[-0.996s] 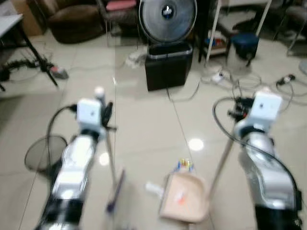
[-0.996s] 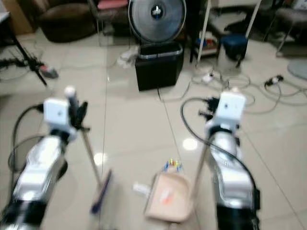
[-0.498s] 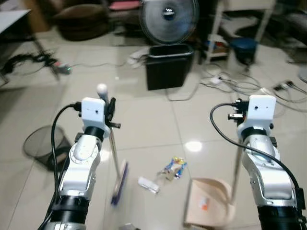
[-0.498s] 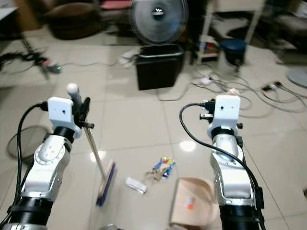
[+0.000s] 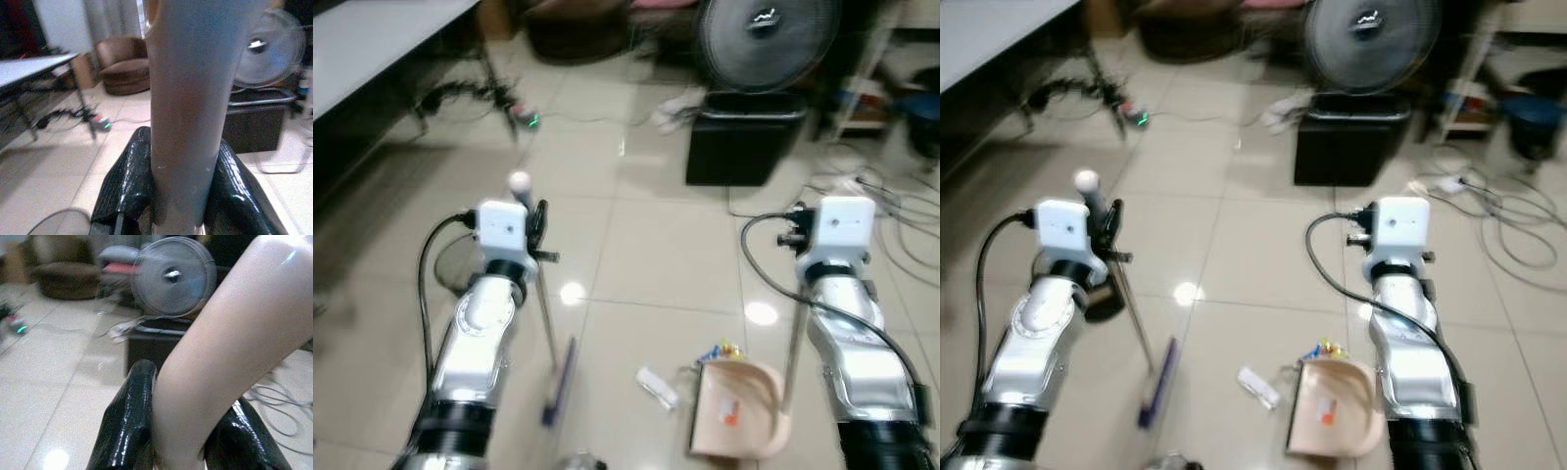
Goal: Sweep floor
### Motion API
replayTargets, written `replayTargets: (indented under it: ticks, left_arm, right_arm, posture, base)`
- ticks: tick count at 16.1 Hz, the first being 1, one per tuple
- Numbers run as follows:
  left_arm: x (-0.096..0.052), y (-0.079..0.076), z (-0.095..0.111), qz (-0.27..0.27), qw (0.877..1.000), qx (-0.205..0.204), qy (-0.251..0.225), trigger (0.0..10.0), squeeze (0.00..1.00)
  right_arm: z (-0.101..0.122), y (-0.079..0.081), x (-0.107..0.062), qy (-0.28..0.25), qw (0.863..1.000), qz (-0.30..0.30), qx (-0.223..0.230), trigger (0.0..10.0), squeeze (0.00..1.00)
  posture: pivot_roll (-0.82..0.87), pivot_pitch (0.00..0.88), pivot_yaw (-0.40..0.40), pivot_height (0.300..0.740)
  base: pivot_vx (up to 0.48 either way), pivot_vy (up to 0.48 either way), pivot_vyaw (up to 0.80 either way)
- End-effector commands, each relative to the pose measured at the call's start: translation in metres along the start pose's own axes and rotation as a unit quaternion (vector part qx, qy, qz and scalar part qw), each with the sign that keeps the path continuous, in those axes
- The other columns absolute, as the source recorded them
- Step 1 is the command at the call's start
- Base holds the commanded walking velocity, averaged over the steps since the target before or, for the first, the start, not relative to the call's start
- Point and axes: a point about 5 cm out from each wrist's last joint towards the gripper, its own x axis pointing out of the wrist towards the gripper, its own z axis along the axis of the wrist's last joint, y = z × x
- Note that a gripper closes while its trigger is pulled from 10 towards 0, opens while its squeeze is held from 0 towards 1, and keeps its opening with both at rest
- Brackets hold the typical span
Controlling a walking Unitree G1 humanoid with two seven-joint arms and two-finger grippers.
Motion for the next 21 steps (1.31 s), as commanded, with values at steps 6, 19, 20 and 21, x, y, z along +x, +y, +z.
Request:
replayTargets:
  ticks: [6,19,20,21]
  left_arm:
    - [0.005,-0.001,0.001,-0.016,1.0,0.012,-0.016,10.0,0.0]
    - [-0.006,-0.011,-0.019,-0.017,1.0,0.012,0.0,10.0,0.0]
    - [-0.005,-0.011,-0.019,-0.016,1.0,0.014,-0.002,10.0,0.0]
    - [-0.004,-0.011,-0.018,-0.009,1.0,0.014,-0.005,10.0,0.0]
  right_arm:
    - [-0.012,0.004,-0.004,-0.031,0.999,0.026,-0.03,10.0,0.0]
    - [-0.013,0.036,0.022,-0.117,0.99,0.062,-0.046,10.0,0.0]
    - [-0.013,0.039,0.022,-0.122,0.99,0.064,-0.044,10.0,0.0]
    - [-0.011,0.044,0.022,-0.134,0.988,0.065,-0.042,10.0,0.0]
  posture:
    - [-0.09,0.152,0.051,0.74]
    - [-0.06,0.335,0.007,0.74]
    - [-0.06,0.336,0.006,0.74]
    - [-0.06,0.349,0.005,0.74]
  base:
    - [0.0,0.0,0.0]
    - [0.0,0.0,0.0]
    - [0.0,0.0,0.0]
    - [0.0,0.0,0.0]
